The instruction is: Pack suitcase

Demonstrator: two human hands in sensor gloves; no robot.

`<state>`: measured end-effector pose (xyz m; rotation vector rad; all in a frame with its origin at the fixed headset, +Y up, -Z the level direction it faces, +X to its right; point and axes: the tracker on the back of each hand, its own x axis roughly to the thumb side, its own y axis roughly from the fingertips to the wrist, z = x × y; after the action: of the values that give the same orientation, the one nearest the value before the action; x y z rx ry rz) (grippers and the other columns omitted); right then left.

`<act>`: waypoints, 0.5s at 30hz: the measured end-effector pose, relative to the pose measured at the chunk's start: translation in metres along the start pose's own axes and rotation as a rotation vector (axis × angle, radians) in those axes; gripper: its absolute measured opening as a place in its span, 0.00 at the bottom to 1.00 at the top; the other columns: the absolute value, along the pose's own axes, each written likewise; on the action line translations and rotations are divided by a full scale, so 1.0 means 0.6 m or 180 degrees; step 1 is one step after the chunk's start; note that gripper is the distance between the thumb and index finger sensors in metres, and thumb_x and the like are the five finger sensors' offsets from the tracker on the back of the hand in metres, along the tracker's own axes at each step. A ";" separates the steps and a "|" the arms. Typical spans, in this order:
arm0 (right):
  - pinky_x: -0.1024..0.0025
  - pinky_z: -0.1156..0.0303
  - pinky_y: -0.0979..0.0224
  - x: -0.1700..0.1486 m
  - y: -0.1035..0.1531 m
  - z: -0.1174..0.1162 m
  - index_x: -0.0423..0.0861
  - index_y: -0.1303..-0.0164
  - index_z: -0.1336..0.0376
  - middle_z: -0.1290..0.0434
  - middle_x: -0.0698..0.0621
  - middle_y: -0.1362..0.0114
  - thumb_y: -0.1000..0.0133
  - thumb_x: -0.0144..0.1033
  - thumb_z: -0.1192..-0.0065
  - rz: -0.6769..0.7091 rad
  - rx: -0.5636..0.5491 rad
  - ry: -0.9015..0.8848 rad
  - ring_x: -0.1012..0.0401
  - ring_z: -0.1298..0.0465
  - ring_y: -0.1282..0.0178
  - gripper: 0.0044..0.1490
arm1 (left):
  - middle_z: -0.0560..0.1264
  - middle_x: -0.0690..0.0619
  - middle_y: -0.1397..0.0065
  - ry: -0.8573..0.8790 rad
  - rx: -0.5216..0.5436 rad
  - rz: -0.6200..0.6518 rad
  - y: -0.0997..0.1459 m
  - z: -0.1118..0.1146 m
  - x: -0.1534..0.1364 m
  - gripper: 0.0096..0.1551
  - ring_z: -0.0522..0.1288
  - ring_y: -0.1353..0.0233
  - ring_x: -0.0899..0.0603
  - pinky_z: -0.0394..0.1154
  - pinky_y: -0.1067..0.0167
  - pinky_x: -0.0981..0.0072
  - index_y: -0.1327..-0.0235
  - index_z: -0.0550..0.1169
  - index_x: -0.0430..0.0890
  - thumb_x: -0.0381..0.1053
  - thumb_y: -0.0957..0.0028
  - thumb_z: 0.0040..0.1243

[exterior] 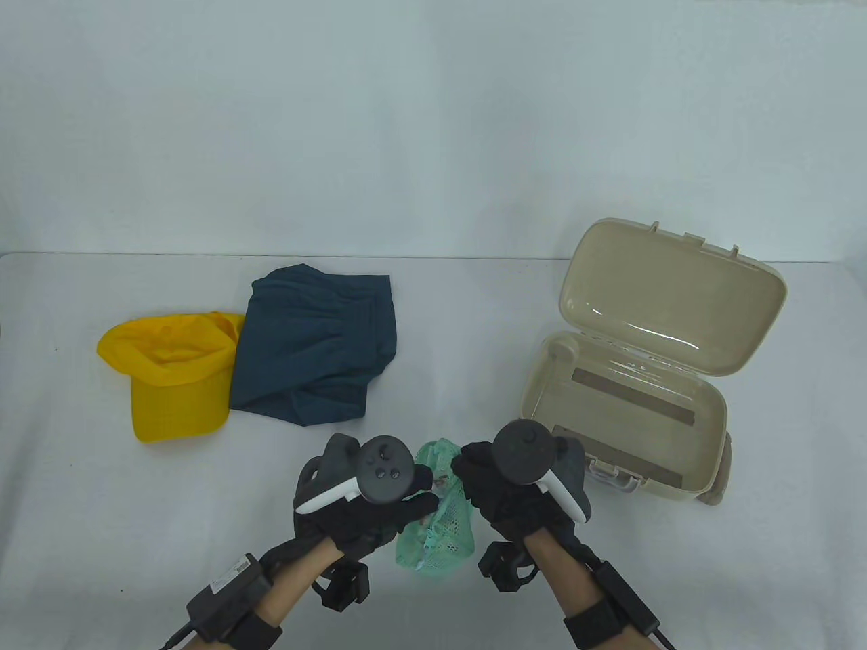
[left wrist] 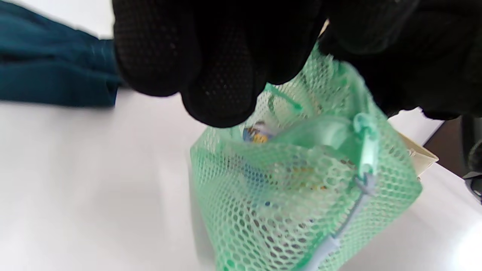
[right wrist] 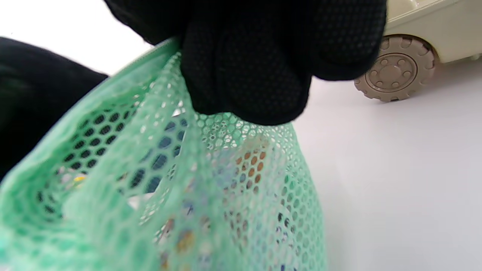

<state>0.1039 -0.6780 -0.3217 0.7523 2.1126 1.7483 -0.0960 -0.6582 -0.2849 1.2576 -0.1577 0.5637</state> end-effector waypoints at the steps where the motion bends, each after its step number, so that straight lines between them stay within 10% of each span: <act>1: 0.64 0.19 0.50 -0.001 0.000 0.001 0.41 0.46 0.29 0.16 0.55 0.55 0.41 0.50 0.43 -0.0014 -0.0007 -0.0021 0.63 0.15 0.59 0.27 | 0.77 0.43 0.30 -0.0209 0.0141 0.0044 0.011 0.002 0.010 0.37 0.84 0.49 0.45 0.81 0.51 0.60 0.27 0.72 0.45 0.63 0.45 0.54; 9: 0.65 0.18 0.51 -0.001 0.001 0.002 0.41 0.47 0.29 0.16 0.55 0.55 0.41 0.50 0.43 -0.0072 -0.0046 -0.0035 0.64 0.15 0.60 0.27 | 0.83 0.48 0.41 -0.1754 0.0623 0.0052 0.052 0.056 0.074 0.39 0.86 0.55 0.48 0.82 0.55 0.61 0.39 0.80 0.47 0.73 0.50 0.53; 15: 0.65 0.18 0.51 -0.002 0.001 0.003 0.41 0.47 0.29 0.16 0.55 0.55 0.41 0.50 0.43 -0.0103 -0.0045 -0.0083 0.64 0.14 0.60 0.27 | 0.84 0.48 0.43 -0.1783 0.0565 -0.0087 0.027 0.079 0.073 0.37 0.87 0.58 0.48 0.82 0.57 0.62 0.41 0.81 0.46 0.71 0.49 0.54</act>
<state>0.1059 -0.6773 -0.3215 0.7289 2.0817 1.7258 -0.0575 -0.6854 -0.2378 1.5664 -0.5666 0.1910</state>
